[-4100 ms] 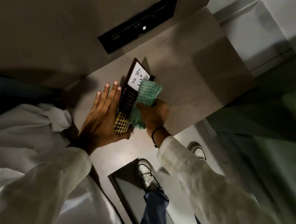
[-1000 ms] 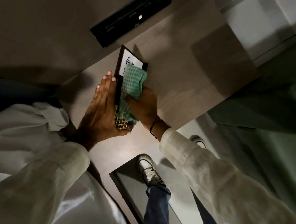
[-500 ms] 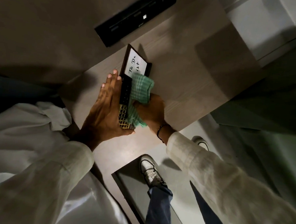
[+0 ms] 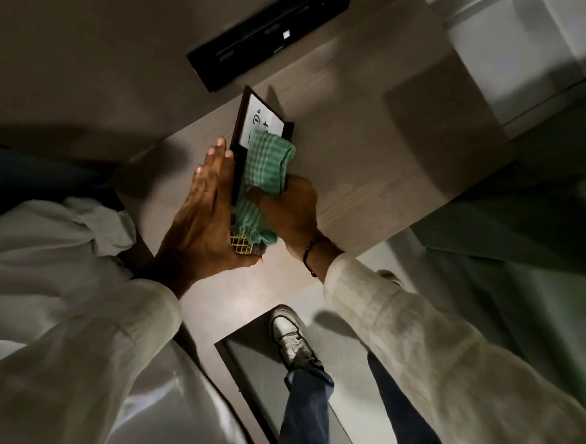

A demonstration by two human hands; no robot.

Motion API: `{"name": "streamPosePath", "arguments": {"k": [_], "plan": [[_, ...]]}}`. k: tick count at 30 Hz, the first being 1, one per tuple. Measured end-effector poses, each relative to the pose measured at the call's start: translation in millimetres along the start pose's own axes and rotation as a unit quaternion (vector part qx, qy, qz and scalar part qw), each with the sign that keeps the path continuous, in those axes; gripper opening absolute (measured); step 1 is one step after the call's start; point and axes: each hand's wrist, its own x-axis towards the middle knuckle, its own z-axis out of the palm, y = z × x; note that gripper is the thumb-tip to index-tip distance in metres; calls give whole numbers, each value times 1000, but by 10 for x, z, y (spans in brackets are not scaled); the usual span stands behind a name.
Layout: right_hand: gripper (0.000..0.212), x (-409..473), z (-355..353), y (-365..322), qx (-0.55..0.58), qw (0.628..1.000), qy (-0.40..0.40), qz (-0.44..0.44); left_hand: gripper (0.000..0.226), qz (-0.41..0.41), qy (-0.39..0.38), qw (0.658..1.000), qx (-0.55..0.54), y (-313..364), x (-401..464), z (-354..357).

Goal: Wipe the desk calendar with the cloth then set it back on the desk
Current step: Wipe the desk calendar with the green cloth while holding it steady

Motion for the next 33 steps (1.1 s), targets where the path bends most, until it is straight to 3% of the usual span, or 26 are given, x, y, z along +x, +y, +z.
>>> {"name": "streamPosePath", "arguments": {"k": [6,13,15,18,23,29,33], "plan": [[11,122,-44,104,-85,994,37,65,155,2,2,1000,1,38,7,-2],[15,123,145,-116,-41,994,89,-41,144,-16,1,1000,-20,53,18,-14],[15,60,156,-72,-44,994,73,-64,149,-15,-1,1000,-17,37,11,-8],[12,86,42,51,-72,996,46,-29,148,-2,13,1000,6,31,-5,16],[15,218,38,13,-93,993,66,6,138,0,26,1000,2,46,-14,20],[22,128,134,-58,0,1000,20,-22,139,-4,14,1000,2,8,19,26],[16,191,18,37,-55,998,34,-2,138,7,26,999,17,3,4,39]]}}
